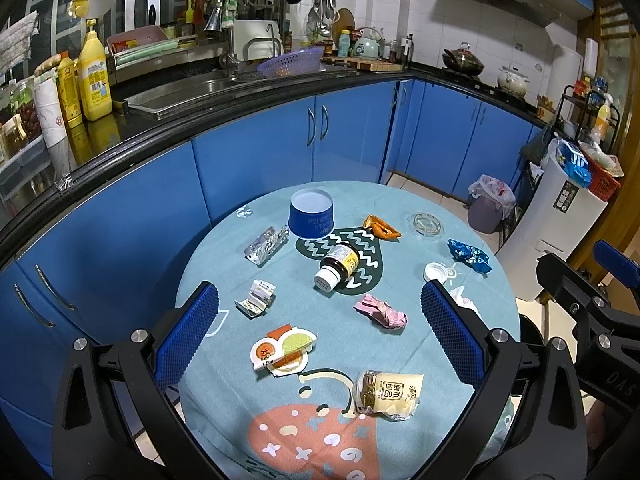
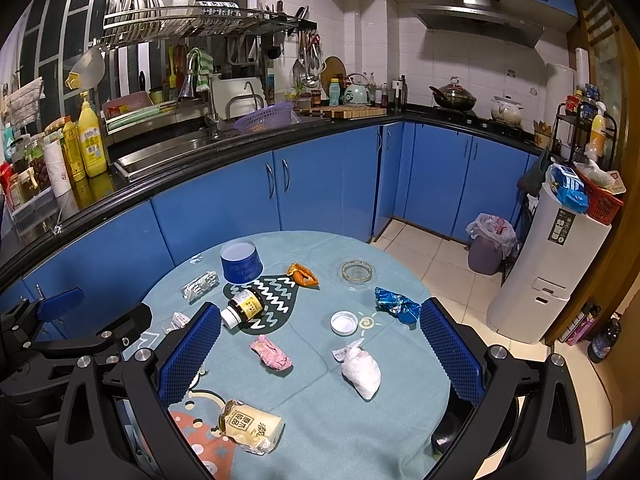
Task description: Collect trash
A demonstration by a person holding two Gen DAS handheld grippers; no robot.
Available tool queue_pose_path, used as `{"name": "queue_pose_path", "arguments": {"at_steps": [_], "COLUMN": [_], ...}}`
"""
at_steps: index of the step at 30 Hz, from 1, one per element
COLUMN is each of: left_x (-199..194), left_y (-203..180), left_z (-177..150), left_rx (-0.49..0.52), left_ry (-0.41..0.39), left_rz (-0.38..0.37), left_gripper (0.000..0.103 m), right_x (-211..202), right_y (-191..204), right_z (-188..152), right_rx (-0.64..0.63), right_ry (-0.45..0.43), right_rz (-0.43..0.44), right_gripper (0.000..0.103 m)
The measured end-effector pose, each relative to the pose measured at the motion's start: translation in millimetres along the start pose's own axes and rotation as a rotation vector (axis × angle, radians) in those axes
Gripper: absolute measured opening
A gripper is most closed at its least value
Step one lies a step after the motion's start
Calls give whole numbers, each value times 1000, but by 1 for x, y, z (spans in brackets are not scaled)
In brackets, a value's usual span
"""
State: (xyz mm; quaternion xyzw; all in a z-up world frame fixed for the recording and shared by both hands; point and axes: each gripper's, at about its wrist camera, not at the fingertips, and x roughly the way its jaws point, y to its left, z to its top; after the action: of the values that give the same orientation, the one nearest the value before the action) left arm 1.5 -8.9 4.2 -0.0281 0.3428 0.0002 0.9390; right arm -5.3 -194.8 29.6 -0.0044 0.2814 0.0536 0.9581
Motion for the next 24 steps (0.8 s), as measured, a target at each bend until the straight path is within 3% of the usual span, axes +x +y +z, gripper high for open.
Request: {"name": "queue_pose_path", "arguments": {"at_steps": [24], "left_x": [1], "left_y": [9], "left_z": [-2], "left_rx": [-7], "left_ry": [-9], "left_rz": [-2], "left_gripper": [100], "right_x": [1], "right_y": [2], "right_z": [-2], "right_rx": [-9], "right_ry": [-3], "right_rz": [-6], "right_gripper": [97]}}
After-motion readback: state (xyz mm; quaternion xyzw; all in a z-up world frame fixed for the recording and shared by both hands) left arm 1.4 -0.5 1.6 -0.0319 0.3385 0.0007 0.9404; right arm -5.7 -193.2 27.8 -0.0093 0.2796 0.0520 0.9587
